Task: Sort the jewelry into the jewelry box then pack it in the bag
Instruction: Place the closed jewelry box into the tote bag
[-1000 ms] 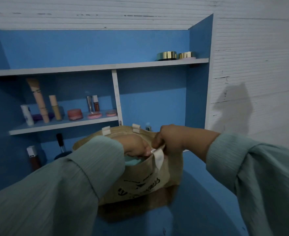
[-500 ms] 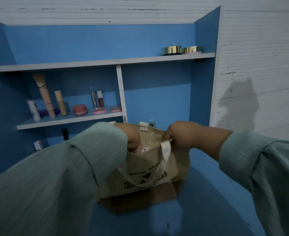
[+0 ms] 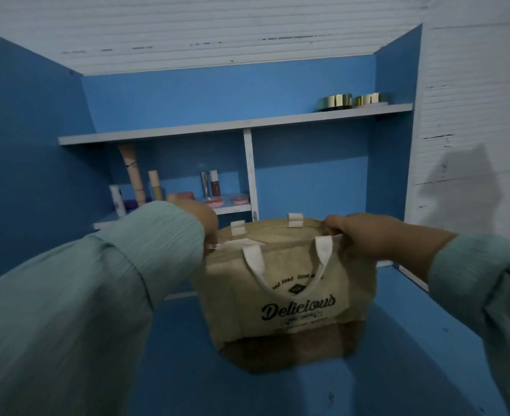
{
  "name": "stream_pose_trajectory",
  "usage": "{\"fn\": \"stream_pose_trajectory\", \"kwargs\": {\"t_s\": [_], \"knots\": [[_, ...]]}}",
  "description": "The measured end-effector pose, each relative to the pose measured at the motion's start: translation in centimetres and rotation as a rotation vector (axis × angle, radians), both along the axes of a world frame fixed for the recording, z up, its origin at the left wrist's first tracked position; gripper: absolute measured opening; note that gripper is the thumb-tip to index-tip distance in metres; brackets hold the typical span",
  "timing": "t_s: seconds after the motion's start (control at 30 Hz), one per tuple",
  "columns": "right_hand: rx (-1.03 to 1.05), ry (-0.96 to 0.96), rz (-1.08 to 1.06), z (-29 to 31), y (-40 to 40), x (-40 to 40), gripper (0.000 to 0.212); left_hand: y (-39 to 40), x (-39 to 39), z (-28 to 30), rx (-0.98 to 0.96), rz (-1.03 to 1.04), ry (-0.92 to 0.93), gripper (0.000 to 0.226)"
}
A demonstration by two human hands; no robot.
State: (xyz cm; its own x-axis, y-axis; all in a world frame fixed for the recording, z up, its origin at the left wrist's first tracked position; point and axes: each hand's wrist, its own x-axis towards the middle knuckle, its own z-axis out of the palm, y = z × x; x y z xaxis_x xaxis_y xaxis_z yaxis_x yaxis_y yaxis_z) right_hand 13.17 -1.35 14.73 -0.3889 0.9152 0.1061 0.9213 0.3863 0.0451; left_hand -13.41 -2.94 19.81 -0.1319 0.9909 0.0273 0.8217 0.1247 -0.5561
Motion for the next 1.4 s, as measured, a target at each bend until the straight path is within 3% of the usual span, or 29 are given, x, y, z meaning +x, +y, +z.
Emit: {"fn": "stream_pose_trajectory", "kwargs": {"t_s": [0.07, 0.23, 0.43, 0.53, 0.87, 0.93, 0.97, 1.03, 1.1, 1.2, 1.3, 1.33, 1.4], "knots": [[-0.005, 0.018, -0.017, 0.1, 0.1, 0.3, 0.031, -0.7, -0.9, 0.3, 0.005, 0.061, 0.067, 0.033], [-0.008, 0.045, -0.029, 0.1, 1.1, 0.1, 0.034, -1.1, -2.5, -0.3, 0.008, 0.098, -0.026, 0.029], [-0.079, 0.033, -0.059, 0.3, 1.1, 0.0, 0.018, -2.1, -3.1, -0.5, -0.062, 0.071, -0.547, 0.041], [-0.105, -0.008, -0.093, 0.6, 0.5, -0.4, 0.036, -1.6, -2.7, -1.8, -0.023, 0.064, -0.661, 0.037], [-0.034, -0.019, -0.183, 0.4, -0.1, -0.9, 0.037, -1.2, -3.9, -2.8, 0.064, 0.086, -0.555, 0.027], [-0.010, 0.142, -0.173, 0.1, -0.1, -0.4, 0.028, -0.7, -4.6, -3.7, 0.174, 0.080, -0.725, 0.019], [-0.006, 0.275, -0.167, -0.2, 0.0, 0.0, 0.029, -0.4, -5.0, -4.4, 0.221, 0.083, -0.901, 0.024], [-0.008, 0.571, -0.176, -1.0, -0.1, 0.6, 0.055, -0.4, -5.7, -5.7, 0.243, 0.100, -1.370, 0.040], [0.003, 0.839, -0.192, -1.5, -0.4, 0.8, 0.086, -1.1, -6.1, -7.4, 0.181, 0.058, -1.664, 0.062], [-0.065, 1.191, -0.222, -3.0, -0.4, 1.3, 0.106, -2.7, -6.3, -9.9, 0.119, -0.085, -1.778, 0.083], [-0.249, 1.374, -0.225, -5.0, -0.5, 1.9, 0.107, -3.0, -5.9, -12.0, 0.090, -0.138, -1.841, 0.072], [-0.310, 1.392, -0.205, -5.7, -0.6, 1.9, 0.100, -2.9, -5.6, -12.5, 0.109, -0.133, -1.888, 0.066], [-0.413, 1.423, -0.195, -6.5, -1.2, 1.5, 0.062, -2.5, -4.9, -13.0, 0.193, -0.131, -1.994, 0.055]]}}
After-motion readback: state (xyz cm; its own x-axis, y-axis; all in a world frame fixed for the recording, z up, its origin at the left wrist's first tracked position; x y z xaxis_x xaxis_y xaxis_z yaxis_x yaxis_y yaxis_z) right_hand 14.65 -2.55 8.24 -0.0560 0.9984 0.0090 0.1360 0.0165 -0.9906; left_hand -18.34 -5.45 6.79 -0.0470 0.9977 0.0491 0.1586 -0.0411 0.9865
